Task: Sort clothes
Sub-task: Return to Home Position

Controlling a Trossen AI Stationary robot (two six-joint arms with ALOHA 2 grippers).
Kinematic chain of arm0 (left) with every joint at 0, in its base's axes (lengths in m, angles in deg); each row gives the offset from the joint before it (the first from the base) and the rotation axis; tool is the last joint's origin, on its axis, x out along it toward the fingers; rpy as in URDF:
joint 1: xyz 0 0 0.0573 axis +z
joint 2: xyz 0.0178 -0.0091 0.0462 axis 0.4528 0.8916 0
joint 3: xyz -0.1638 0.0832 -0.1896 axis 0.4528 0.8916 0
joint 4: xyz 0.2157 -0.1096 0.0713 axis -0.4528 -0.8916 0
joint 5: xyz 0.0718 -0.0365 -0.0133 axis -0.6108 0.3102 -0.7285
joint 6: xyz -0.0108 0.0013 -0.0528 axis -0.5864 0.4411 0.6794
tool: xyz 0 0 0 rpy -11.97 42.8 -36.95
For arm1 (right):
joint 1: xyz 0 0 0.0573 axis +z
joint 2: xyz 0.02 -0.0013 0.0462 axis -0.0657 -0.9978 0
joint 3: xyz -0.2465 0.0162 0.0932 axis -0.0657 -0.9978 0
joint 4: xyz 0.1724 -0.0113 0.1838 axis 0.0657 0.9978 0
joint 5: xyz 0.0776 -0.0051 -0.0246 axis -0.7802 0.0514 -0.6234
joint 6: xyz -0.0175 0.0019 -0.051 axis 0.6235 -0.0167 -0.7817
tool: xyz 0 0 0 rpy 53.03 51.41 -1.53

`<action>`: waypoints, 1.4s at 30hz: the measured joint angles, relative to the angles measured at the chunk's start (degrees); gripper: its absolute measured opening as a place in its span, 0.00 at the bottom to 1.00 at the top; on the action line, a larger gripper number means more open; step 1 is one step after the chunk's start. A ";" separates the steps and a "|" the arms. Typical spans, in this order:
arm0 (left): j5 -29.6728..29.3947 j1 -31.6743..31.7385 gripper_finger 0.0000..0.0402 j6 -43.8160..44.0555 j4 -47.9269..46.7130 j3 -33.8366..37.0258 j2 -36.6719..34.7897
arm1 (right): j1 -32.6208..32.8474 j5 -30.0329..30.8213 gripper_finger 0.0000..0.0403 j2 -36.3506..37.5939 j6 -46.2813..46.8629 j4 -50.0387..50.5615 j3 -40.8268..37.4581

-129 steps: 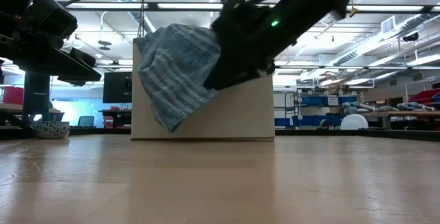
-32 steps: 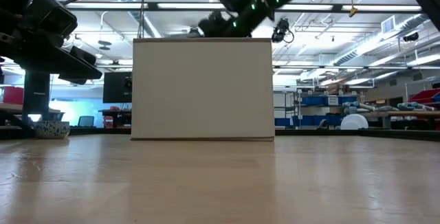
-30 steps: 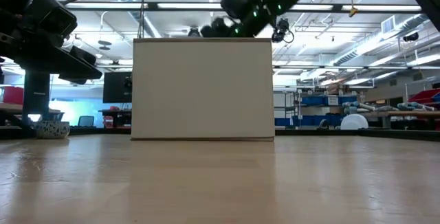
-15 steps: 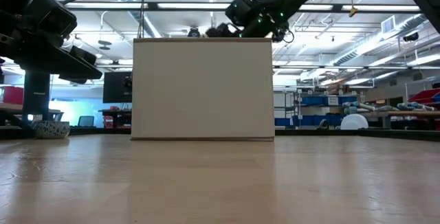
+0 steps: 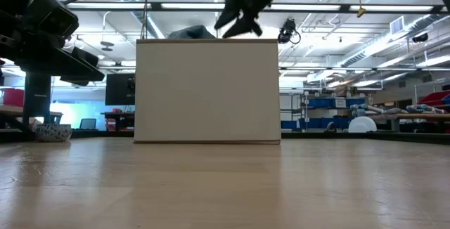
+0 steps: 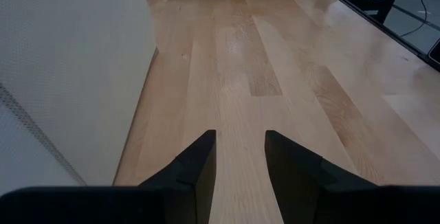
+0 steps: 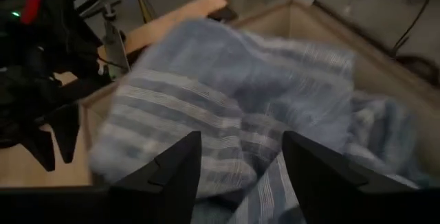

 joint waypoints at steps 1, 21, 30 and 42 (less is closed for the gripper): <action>0.00 0.00 0.33 0.00 0.01 0.00 0.00 | 0.52 0.80 0.50 1.19 -0.62 0.35 0.00; -4.31 0.04 0.33 -0.31 -0.14 0.00 -1.49 | 15.80 6.73 0.07 26.93 0.61 10.37 -20.63; -1.30 0.80 0.33 -7.14 -2.57 -0.17 -13.20 | 20.01 8.92 0.01 39.66 9.48 2.82 -40.98; 17.25 11.24 0.33 -6.85 -1.90 -0.04 -17.91 | 26.61 9.00 0.05 46.94 14.03 -11.95 -57.97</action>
